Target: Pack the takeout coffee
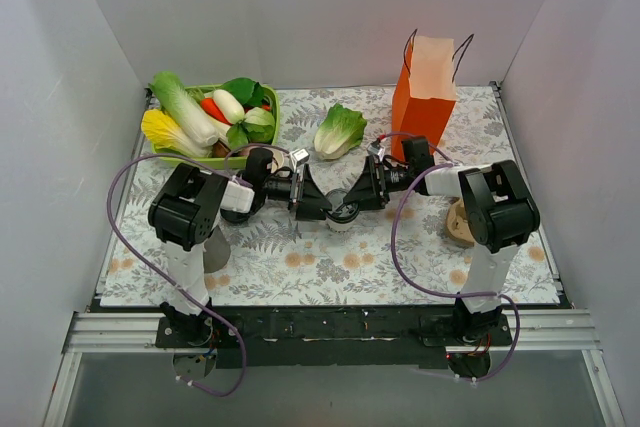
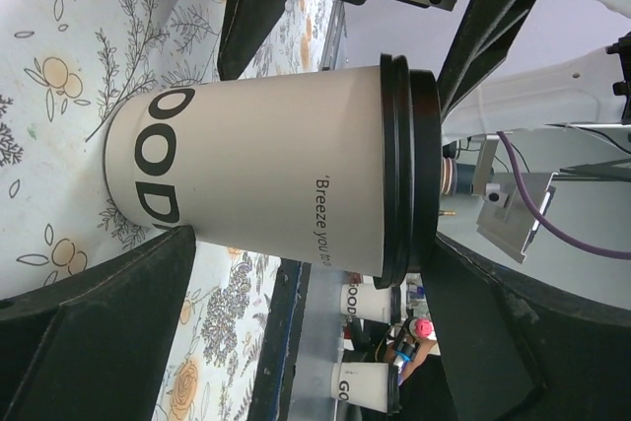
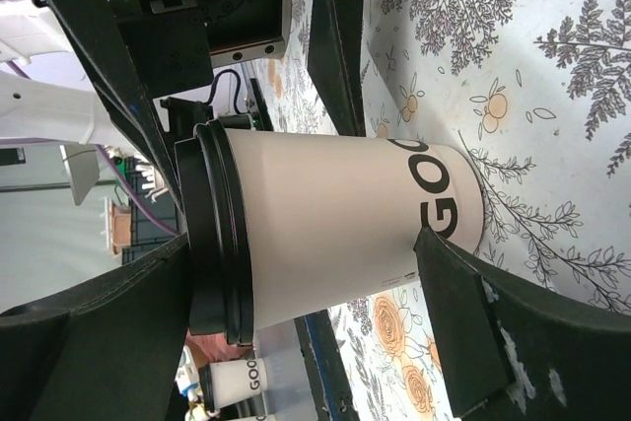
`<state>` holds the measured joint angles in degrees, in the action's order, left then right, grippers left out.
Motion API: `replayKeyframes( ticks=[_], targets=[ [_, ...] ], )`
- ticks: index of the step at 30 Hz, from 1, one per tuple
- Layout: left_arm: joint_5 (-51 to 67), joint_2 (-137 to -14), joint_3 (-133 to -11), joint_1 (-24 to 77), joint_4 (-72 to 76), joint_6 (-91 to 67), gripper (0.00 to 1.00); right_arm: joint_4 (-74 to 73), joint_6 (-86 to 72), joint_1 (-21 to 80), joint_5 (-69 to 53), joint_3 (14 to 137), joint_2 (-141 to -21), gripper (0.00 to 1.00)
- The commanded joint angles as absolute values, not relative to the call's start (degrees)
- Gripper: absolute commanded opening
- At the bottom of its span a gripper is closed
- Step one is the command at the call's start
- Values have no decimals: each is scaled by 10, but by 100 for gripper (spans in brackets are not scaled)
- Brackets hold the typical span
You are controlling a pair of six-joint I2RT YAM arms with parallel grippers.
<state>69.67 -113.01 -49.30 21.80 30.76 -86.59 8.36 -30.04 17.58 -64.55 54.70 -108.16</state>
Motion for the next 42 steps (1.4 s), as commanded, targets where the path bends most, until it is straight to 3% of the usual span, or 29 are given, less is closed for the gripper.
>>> replayKeyframes(
  ticks=[1, 7, 15, 24, 32, 42],
  targets=[
    [680, -1171, -482, 210, 354, -868, 93, 47, -265, 173, -611, 538, -1115, 93],
    [666, -1193, -487, 211, 374, -871, 92, 42, -260, 173, -611, 543, -1122, 93],
    [565, -1220, -512, 210, 247, -809, 91, 40, -260, 173, -608, 538, -1127, 93],
    [630, -1296, -533, 209, 331, -863, 89, 30, -256, 173, -609, 542, -1131, 93],
    [643, -1192, -535, 210, 308, -846, 91, 44, -252, 173, -620, 553, -1113, 92],
    [642, -1083, -588, 209, 111, -721, 95, 17, -206, 168, -614, 609, -1067, 97]
  ],
)
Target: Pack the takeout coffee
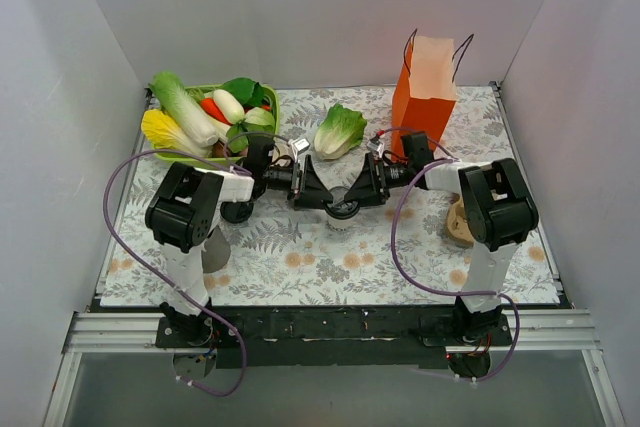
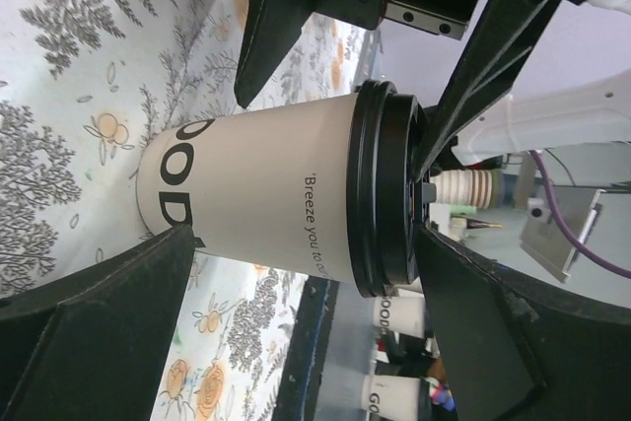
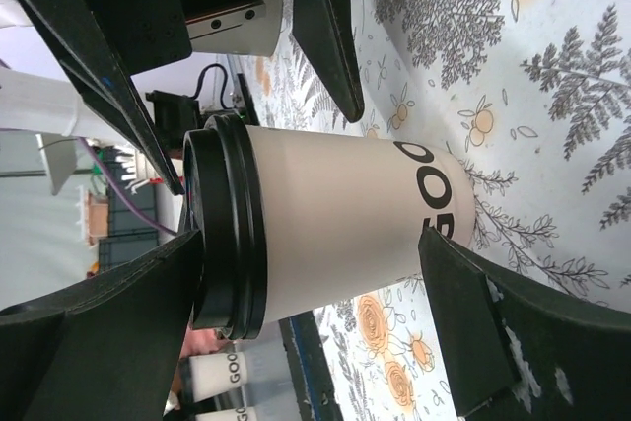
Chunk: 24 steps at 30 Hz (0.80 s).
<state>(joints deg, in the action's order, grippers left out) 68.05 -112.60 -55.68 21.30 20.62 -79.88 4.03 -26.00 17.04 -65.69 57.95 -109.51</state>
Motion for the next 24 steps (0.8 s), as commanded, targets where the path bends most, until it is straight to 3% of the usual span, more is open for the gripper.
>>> replayKeyframes(
  ticks=[1, 14, 22, 24],
  targets=[
    [641, -1080, -593, 210, 99, -715, 96, 11, -193, 168, -609, 612, -1058, 98],
    [635, -1039, -706, 210, -112, -580, 97, -86, -85, 161, -586, 630, -977, 98],
    [578, -1006, -865, 209, -292, -448, 97, -278, 216, 170, -475, 680, -898, 98],
    [546, -985, -888, 206, -336, -400, 96, -301, 217, 187, -475, 684, -880, 98]
  ],
)
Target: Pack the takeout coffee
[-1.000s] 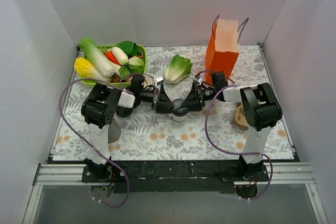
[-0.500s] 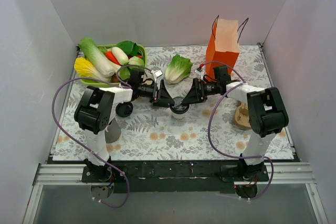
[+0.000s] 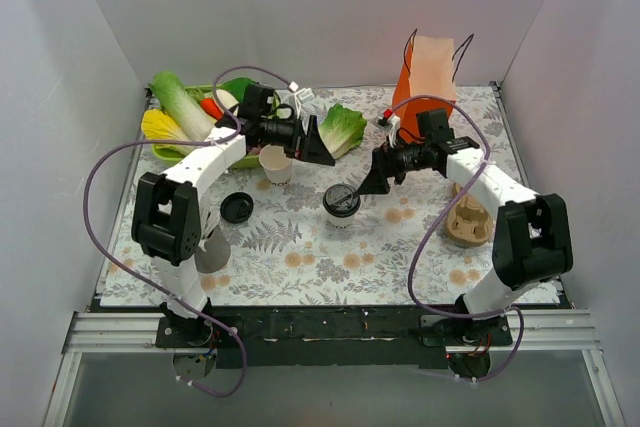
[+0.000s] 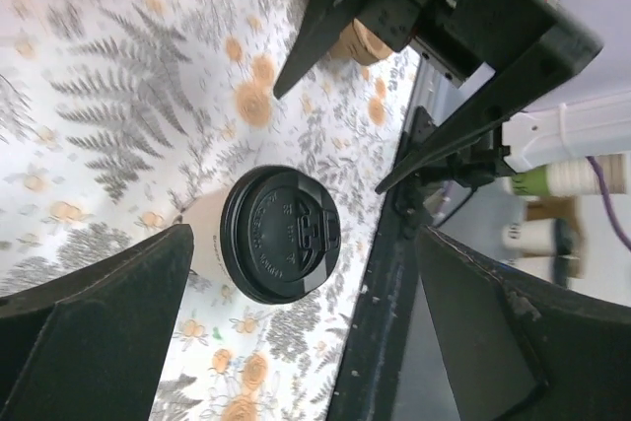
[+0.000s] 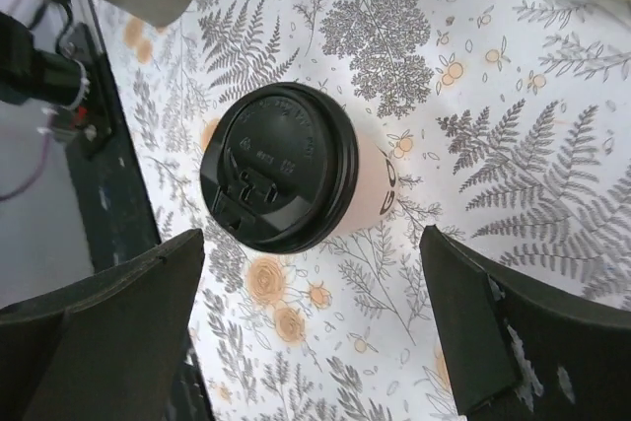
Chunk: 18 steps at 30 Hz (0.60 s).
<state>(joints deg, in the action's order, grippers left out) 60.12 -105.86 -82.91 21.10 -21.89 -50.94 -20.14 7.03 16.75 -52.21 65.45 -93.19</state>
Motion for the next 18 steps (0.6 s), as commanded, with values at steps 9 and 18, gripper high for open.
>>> replayKeyframes(
  ticks=[9, 18],
  targets=[
    [373, -893, -881, 144, -302, -462, 98, -249, 347, 269, -247, 550, -738, 98],
    [301, -825, -824, 118, -316, -454, 98, -127, 152, 326, -234, 436, -743, 98]
  ],
)
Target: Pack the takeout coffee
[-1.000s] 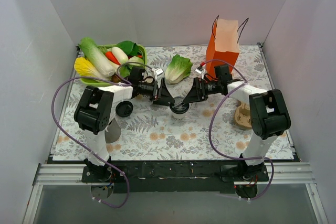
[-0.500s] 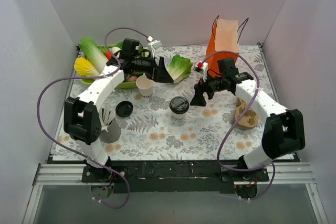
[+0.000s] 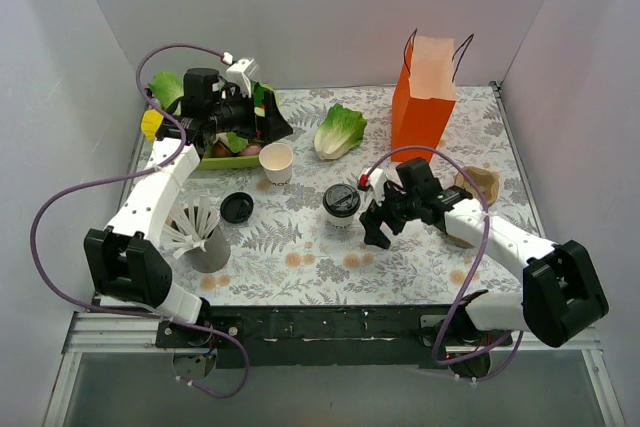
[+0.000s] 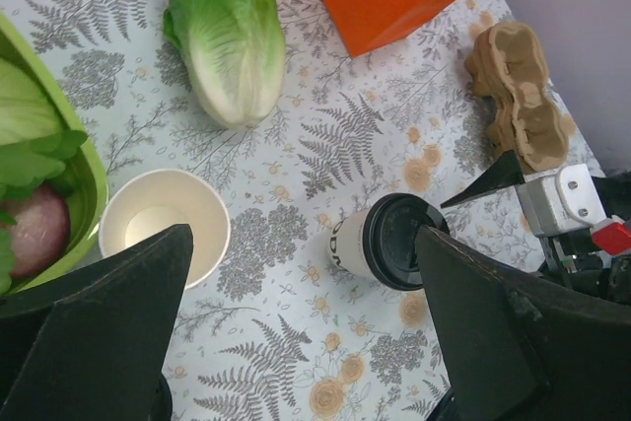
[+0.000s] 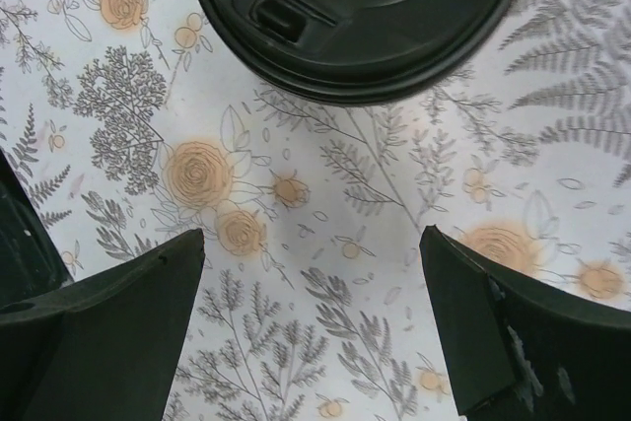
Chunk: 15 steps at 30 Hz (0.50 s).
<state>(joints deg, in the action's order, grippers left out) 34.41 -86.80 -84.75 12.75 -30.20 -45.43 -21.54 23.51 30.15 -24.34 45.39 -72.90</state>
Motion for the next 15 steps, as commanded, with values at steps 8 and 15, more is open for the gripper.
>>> replayKeyframes(
  ticks=[8, 15],
  targets=[
    [256, -779, -784, 105, -329, -457, 98, 39, 48, 344, -256, 419, -816, 83],
    [246, -737, -750, 84, -352, -458, 98, 161, 39, 359, -244, 441, -899, 78]
  ],
)
